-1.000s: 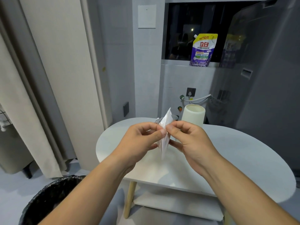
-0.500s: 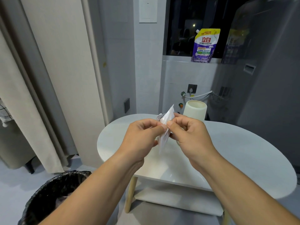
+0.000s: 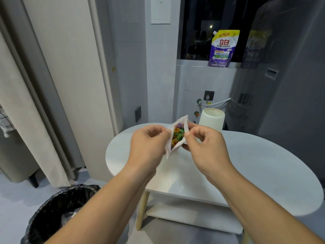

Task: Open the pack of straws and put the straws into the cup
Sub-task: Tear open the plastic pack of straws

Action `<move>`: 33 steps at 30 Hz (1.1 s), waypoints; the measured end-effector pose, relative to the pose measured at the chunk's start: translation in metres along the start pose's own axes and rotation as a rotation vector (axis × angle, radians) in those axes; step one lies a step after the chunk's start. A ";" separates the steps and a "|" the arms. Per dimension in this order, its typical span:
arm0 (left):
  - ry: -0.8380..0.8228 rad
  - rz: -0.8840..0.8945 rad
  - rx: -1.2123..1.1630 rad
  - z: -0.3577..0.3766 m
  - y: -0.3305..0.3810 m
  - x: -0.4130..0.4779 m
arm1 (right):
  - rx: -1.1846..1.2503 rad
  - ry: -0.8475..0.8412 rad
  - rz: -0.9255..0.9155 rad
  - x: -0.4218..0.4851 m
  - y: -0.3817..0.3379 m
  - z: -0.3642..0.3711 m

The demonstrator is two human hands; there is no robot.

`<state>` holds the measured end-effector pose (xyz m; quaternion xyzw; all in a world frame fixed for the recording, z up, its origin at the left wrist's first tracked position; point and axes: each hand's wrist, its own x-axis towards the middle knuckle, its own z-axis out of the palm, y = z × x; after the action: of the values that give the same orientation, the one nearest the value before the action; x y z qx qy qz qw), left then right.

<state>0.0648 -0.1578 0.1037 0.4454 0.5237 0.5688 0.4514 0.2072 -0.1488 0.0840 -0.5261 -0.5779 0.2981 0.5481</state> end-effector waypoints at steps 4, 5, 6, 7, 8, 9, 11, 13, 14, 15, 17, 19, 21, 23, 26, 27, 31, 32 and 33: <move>-0.033 0.011 0.020 -0.011 0.003 0.005 | -0.053 0.002 0.050 -0.001 0.001 -0.005; -0.052 0.020 0.028 -0.011 0.002 0.004 | -0.052 -0.011 0.044 -0.003 0.000 -0.004; -0.065 0.037 0.034 -0.009 0.001 0.001 | -0.036 -0.019 0.036 -0.004 -0.001 -0.003; -0.072 0.055 0.033 -0.007 0.000 -0.001 | -0.013 -0.020 0.030 -0.005 -0.003 -0.001; -0.076 0.067 0.027 -0.005 -0.002 -0.002 | 0.002 -0.013 0.024 -0.006 -0.005 0.001; -0.081 0.068 0.021 -0.004 -0.003 -0.003 | 0.010 -0.001 0.022 -0.006 -0.007 0.002; -0.095 0.059 0.013 -0.005 -0.004 -0.001 | 0.036 0.029 0.021 -0.004 -0.011 0.002; -0.112 0.062 0.027 -0.006 -0.006 0.001 | 0.068 0.020 0.025 -0.003 -0.012 0.000; -0.117 0.069 0.041 -0.006 -0.006 0.001 | 0.080 -0.005 0.022 -0.002 -0.011 -0.002; -0.118 0.075 0.050 -0.006 -0.007 0.001 | 0.083 -0.031 0.012 -0.001 -0.009 -0.004; -0.102 0.083 0.043 -0.006 -0.009 0.001 | 0.081 -0.041 -0.011 0.001 -0.007 -0.006; -0.081 0.062 0.005 -0.005 -0.010 0.001 | 0.142 -0.003 -0.004 0.003 -0.007 -0.007; -0.051 -0.065 -0.075 -0.004 -0.011 0.002 | 0.241 0.038 0.016 0.005 -0.008 -0.010; -0.052 -0.292 -0.194 -0.004 -0.011 0.003 | 0.342 0.064 0.056 0.007 -0.010 -0.013; -0.143 -0.558 -0.379 -0.003 -0.017 0.008 | 0.521 0.054 0.128 0.011 -0.011 -0.015; -0.195 -0.608 -0.459 -0.002 -0.018 0.010 | 0.585 0.036 0.152 0.011 -0.011 -0.015; -0.291 -0.562 -0.781 0.005 -0.018 0.016 | 0.805 -0.063 0.213 0.008 -0.010 -0.010; -0.287 -0.537 -0.850 0.007 -0.017 0.017 | 0.843 -0.087 0.228 0.007 -0.009 -0.008; -0.279 -0.516 -0.910 0.009 -0.016 0.017 | 0.868 -0.104 0.246 0.005 -0.008 -0.007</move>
<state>0.0708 -0.1383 0.0887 0.1333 0.2519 0.5444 0.7890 0.2122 -0.1475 0.0947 -0.2969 -0.3595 0.6018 0.6484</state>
